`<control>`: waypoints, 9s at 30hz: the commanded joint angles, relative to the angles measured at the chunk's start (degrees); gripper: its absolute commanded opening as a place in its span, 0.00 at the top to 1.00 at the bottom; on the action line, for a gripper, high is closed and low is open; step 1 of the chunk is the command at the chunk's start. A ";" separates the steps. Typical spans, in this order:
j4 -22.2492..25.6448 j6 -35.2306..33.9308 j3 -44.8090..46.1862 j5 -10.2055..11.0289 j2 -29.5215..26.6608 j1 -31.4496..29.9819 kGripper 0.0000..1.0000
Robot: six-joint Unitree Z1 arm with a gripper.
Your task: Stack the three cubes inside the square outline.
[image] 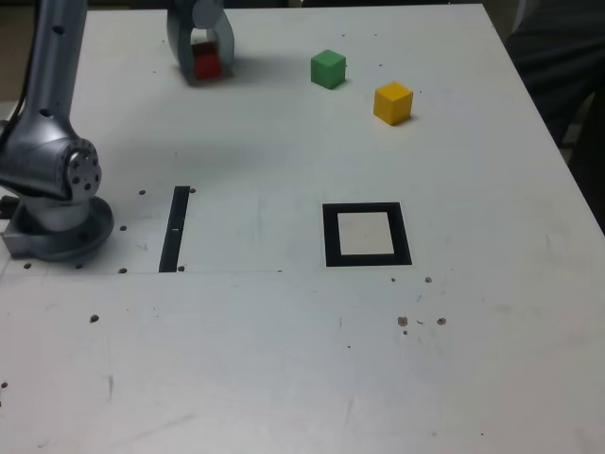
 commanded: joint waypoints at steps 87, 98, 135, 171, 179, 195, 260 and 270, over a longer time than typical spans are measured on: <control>-5.26 -38.55 17.16 -12.62 -13.30 -66.92 0.75; -7.33 -38.96 16.39 -13.42 -10.12 -67.18 0.75; -13.79 -37.82 25.63 -9.28 -19.41 -63.66 0.01; -11.51 3.43 12.39 3.84 -16.61 -44.04 0.01; -8.13 12.47 6.38 5.87 -12.79 -42.45 0.01; -2.61 19.49 -7.64 7.14 -1.87 -41.38 0.05; -2.01 15.41 -12.43 6.08 5.30 -44.67 0.68; -3.28 8.95 -4.60 2.70 -2.59 -46.90 0.68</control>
